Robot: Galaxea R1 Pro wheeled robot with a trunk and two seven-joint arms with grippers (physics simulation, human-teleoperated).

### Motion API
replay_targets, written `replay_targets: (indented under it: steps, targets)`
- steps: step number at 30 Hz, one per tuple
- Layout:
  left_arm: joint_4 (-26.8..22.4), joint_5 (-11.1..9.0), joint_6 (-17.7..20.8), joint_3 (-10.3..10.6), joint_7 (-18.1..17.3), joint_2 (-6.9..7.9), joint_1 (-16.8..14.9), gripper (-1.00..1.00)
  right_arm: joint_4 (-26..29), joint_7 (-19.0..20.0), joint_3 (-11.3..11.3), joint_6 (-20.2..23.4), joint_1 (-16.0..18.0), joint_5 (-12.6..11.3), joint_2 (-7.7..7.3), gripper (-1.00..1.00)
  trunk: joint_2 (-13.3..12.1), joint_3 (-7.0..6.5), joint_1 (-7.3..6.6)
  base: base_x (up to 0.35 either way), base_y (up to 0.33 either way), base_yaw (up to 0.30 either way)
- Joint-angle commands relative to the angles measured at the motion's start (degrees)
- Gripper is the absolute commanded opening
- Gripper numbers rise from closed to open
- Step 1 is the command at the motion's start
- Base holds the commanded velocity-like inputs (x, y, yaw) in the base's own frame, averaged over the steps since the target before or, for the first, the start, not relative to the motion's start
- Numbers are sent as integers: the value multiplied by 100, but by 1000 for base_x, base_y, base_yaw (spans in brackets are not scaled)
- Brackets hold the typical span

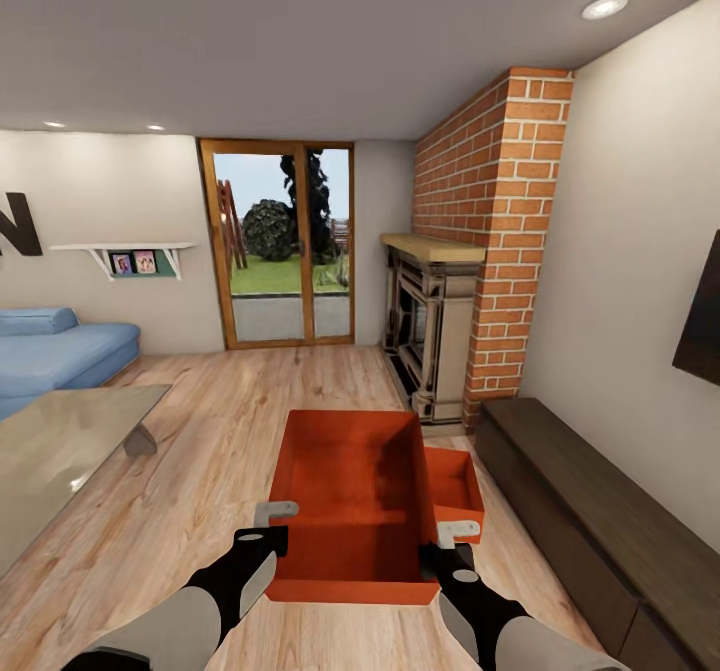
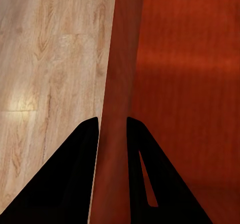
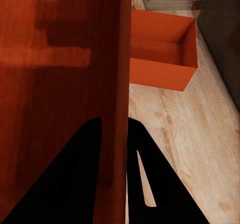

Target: Move the two storage containers from the living room to the garage. In the garage, place one container on the floor and stack the other container on top of it (either order is fine).

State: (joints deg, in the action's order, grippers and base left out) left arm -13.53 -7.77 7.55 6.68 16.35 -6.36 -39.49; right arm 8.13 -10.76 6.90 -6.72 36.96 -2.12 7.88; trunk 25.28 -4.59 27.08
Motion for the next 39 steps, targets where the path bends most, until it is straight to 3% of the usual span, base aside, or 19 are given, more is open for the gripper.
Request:
replay_targets:
  steps: [1,16,39]
  targets:
    - [-1,-5,45,-35,193,3,3,-100,40,-10,-101,-5,4,36,3,-100,4,2,2,0,0,0]
    - [-1,-5,45,-35,193,3,3,-100,36,-11,-101,9,4,44,-5,-100,4,2,2,0,0,17]
    - [-6,-4,45,-35,193,10,3,-100,31,-6,-101,-5,4,45,-6,-100,4,2,2,0,0,264]
